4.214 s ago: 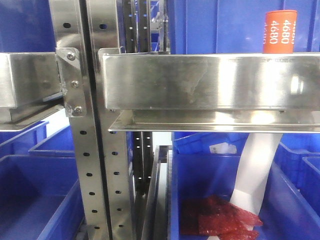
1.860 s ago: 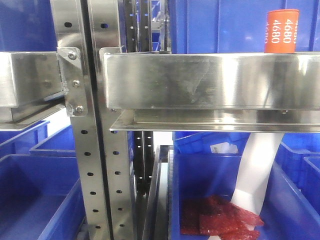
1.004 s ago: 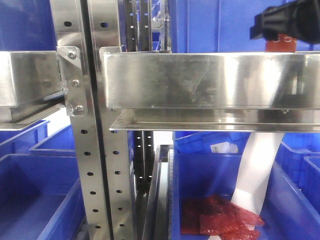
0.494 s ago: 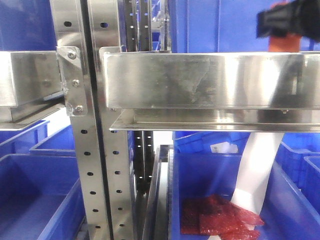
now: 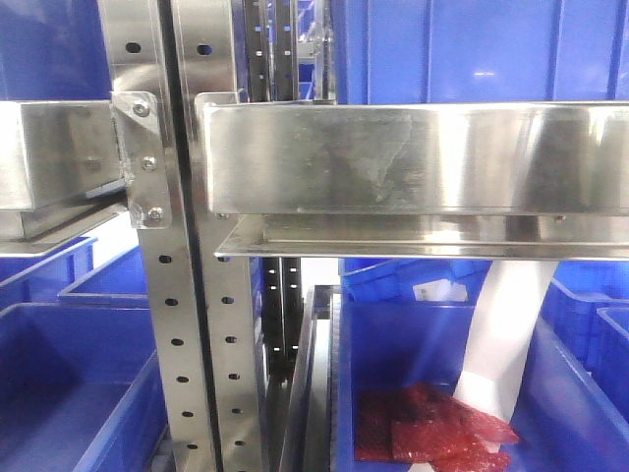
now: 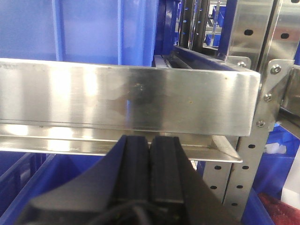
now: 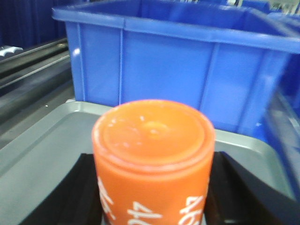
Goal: Grab orange capacitor from left shelf to right conveyor
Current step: 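Close the right gripper around the orange cylinder and lift it, then retract the right arm holding the cylinder away from the shelf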
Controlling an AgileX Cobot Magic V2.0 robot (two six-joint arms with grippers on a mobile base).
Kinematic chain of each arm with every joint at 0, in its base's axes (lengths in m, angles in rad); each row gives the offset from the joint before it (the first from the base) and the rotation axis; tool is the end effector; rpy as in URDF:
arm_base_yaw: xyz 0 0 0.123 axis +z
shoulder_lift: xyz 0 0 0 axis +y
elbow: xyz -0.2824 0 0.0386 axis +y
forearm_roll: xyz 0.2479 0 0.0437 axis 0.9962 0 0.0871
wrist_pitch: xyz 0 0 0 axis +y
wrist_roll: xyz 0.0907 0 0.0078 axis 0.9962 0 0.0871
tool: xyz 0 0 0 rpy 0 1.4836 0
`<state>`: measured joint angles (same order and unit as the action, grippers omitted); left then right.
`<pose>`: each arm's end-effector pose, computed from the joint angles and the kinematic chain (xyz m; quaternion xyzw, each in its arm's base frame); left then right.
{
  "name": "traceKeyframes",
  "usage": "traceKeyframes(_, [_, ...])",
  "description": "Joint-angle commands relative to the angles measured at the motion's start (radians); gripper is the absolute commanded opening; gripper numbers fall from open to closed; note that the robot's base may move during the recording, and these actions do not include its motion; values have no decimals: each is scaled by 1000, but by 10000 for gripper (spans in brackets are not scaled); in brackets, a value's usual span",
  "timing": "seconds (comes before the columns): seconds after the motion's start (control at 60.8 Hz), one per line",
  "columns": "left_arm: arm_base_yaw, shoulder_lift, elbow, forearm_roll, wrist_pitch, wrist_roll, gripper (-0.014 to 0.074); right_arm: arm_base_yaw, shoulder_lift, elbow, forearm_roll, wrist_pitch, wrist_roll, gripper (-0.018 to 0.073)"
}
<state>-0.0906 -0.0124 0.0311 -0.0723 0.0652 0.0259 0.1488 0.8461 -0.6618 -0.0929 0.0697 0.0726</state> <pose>0.0566 -0.0056 0.1973 0.0173 0.7057 -0.0501 0.7066 0.1812 0.0266 0.3423 -0.0623 0.7609 0.0391 0.6447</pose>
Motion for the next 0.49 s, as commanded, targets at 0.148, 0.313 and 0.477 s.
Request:
traceKeyframes(0.148, [-1,-11,-5,-2,-90,-1,-127,-6,-316,151,-14,-29,-5,88])
traceKeyframes(0.313, [-1,-11,-5,-2,-90,-1,-127,-6,-495,194,-14,96,-5,88])
traceKeyframes(0.477, [-1,-11,-5,-2,-90,-1,-127,-6,-630,194,-14,179,-5,88])
